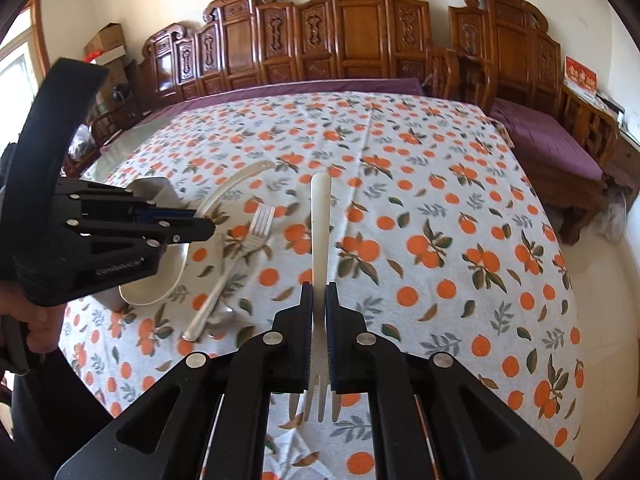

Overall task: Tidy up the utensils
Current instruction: 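Grasp the white plastic spoon handle with the left gripper while the right holds the fork, then carry the white spoon and fork over the tray with both grippers, then lower the spoon and fork into the tray and open both grippers, then grasp a metal fork with the right gripper and lift it, then grasp the metal spoon handle with the left gripper while the right holds the metal fork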

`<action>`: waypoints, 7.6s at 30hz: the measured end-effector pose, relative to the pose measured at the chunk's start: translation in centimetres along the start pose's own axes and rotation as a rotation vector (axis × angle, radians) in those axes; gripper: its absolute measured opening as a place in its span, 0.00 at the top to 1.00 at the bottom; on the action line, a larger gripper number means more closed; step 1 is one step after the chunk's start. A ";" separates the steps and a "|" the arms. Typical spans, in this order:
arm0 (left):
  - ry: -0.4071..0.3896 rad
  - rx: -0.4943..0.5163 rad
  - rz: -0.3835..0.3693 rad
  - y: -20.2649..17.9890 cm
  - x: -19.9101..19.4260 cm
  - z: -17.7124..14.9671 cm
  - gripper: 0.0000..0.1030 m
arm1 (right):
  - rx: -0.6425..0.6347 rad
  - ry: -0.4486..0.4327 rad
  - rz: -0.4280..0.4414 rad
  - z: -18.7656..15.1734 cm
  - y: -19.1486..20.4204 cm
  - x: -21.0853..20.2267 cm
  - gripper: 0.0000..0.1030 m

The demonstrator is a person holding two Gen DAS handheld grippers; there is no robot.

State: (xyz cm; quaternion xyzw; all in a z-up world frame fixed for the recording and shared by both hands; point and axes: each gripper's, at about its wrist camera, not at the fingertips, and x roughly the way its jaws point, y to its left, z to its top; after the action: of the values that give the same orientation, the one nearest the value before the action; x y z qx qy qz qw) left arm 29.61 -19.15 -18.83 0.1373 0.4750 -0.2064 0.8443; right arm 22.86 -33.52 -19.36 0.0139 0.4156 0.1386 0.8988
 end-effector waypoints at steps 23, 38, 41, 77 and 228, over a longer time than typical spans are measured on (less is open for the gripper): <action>-0.065 -0.150 0.083 9.6 -6.7 -6.1 0.92 | -0.124 -0.021 0.093 0.4 7.8 -1.2 0.93; -0.001 -0.257 0.128 15.9 -3.0 -9.0 0.92 | -0.135 -0.014 0.134 1.7 11.5 0.5 0.93; 0.018 -0.268 0.129 16.6 -2.0 -9.4 0.92 | -0.136 -0.007 0.137 1.7 11.8 1.0 0.93; -0.090 -0.347 0.191 22.3 -10.3 -14.9 0.72 | -0.160 0.075 0.249 5.7 23.7 9.5 0.93; 0.160 -0.199 -0.040 0.8 7.0 -4.3 1.00 | 0.095 0.068 -0.064 -1.1 -3.7 3.1 0.92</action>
State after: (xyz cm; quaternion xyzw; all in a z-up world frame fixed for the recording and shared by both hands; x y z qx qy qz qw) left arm 30.05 -18.16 -26.98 0.0595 0.5616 -0.1633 0.8090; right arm 24.83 -36.37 -22.96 0.0386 0.4524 0.0903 0.8864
